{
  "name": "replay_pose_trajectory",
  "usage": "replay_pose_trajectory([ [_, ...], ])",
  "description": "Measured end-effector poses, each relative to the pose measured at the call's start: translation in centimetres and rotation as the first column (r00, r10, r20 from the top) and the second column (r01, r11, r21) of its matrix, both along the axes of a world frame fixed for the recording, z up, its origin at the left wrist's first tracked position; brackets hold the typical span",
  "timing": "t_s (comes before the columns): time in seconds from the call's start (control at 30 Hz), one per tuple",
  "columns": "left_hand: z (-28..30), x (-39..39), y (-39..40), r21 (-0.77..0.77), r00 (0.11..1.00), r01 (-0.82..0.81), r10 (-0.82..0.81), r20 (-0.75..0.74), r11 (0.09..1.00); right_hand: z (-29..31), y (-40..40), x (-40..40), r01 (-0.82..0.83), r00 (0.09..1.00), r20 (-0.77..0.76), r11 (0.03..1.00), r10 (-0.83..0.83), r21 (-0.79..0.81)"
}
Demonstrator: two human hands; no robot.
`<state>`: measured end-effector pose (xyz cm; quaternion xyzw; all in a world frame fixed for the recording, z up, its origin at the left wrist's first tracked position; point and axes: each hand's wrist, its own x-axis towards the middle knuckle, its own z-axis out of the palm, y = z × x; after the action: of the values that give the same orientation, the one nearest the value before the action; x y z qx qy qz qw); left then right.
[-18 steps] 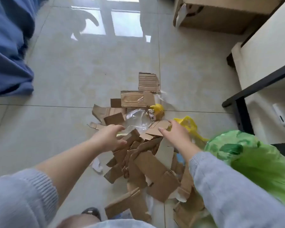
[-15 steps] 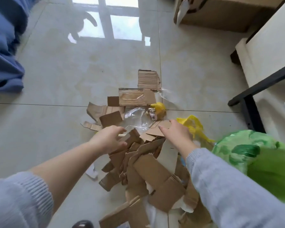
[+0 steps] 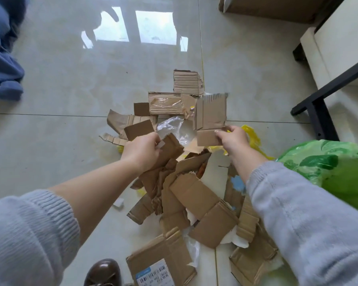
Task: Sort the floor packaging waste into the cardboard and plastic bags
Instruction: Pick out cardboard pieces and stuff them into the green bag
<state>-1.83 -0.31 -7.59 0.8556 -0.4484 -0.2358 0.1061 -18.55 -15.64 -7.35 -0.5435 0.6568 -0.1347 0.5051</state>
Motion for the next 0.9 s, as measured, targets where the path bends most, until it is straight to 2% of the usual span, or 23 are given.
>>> replay_pose_trajectory([
  [0.07,0.7,0.0,0.1,-0.023,0.998,-0.053,0.053,-0.029,0.998,1.0,0.5,-1.4,0.071,0.98,0.183,0.995,-0.082,0.064],
  [0.13,1.2,0.0,0.0,-0.042,0.995,-0.088,0.086,-0.046,0.995,1.5,1.3,-3.3,0.118,0.942,0.294,0.979,-0.163,0.165],
  [0.27,1.9,-0.3,-0.6,-0.161,0.988,-0.151,0.145,-0.052,0.975,0.5,3.8,-7.7,0.096,0.934,0.309,0.961,-0.177,0.261],
  [0.37,3.3,-0.5,-0.9,-0.282,0.97,-0.243,0.231,-0.077,0.928,-1.4,6.4,-10.3,0.045,0.964,0.244,0.966,-0.108,0.253],
  [0.43,4.5,-0.6,-0.7,-0.349,0.954,-0.299,0.277,-0.113,0.888,-2.2,7.8,-11.3,-0.04,0.99,0.139,0.971,0.007,0.234],
  [0.5,5.3,-1.0,0.1,-0.365,0.945,-0.314,0.251,-0.21,0.876,-2.7,8.6,-11.8,-0.143,0.99,0.033,0.964,0.139,0.225],
  [0.57,5.3,-1.7,1.2,-0.268,0.939,-0.221,0.13,-0.319,0.938,-2.7,9.1,-11.9,-0.273,0.955,-0.061,0.939,0.292,0.211],
  [0.63,4.3,-2.9,2.3,-0.082,0.935,-0.013,-0.018,-0.355,0.997,-2.6,9.9,-11.8,-0.399,0.895,-0.134,0.897,0.426,0.19],
  [0.7,2.5,-4.3,3.0,0.052,0.953,0.189,-0.17,-0.252,0.981,-3.3,10.8,-11.6,-0.486,0.837,-0.201,0.86,0.509,0.157],
  [0.73,1.6,-4.9,3.1,0.056,0.958,0.233,-0.219,-0.183,0.971,-3.9,11.2,-11.5,-0.514,0.811,-0.245,0.847,0.531,0.134],
  [0.8,0.0,-5.9,3.2,0.007,0.967,0.234,-0.232,-0.107,0.972,-4.9,12.0,-11.3,-0.525,0.791,-0.322,0.847,0.521,0.08],
  [0.9,-0.9,-6.8,3.0,0.008,0.976,0.2,-0.199,-0.09,0.98,-5.9,12.4,-11.5,-0.493,0.804,-0.361,0.869,0.473,0.041],
])
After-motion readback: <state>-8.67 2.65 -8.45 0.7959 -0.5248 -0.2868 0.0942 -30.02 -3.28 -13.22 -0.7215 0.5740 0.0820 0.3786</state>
